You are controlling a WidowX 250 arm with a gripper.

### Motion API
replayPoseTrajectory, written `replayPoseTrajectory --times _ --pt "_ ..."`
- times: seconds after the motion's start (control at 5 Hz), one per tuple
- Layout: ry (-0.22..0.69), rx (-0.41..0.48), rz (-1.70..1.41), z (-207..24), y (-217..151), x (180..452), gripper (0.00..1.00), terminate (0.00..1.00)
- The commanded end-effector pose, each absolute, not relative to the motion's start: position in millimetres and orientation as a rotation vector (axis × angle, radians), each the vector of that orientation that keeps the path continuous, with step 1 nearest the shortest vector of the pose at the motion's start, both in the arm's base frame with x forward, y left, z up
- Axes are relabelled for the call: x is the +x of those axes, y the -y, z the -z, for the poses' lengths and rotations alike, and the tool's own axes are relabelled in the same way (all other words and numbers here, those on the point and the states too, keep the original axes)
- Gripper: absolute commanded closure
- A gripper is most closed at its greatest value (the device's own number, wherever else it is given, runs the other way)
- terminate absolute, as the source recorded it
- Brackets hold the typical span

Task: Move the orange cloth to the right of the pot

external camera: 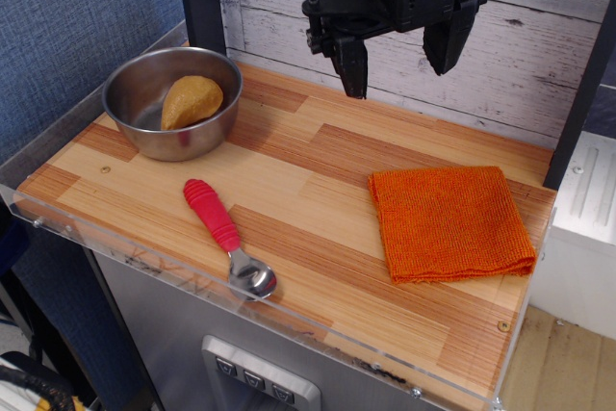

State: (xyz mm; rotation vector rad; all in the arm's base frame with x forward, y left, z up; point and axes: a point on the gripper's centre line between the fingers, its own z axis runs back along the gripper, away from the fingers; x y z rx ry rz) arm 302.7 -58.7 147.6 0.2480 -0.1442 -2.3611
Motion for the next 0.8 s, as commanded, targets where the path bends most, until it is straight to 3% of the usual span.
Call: replayPoseTrajectory --times 0.0,0.6 --pt "0.144 0.248 2.361 -148 59 303 0.00 0.00" --pt "0.100 0.247 2.363 -109 87 312 0.00 0.00"
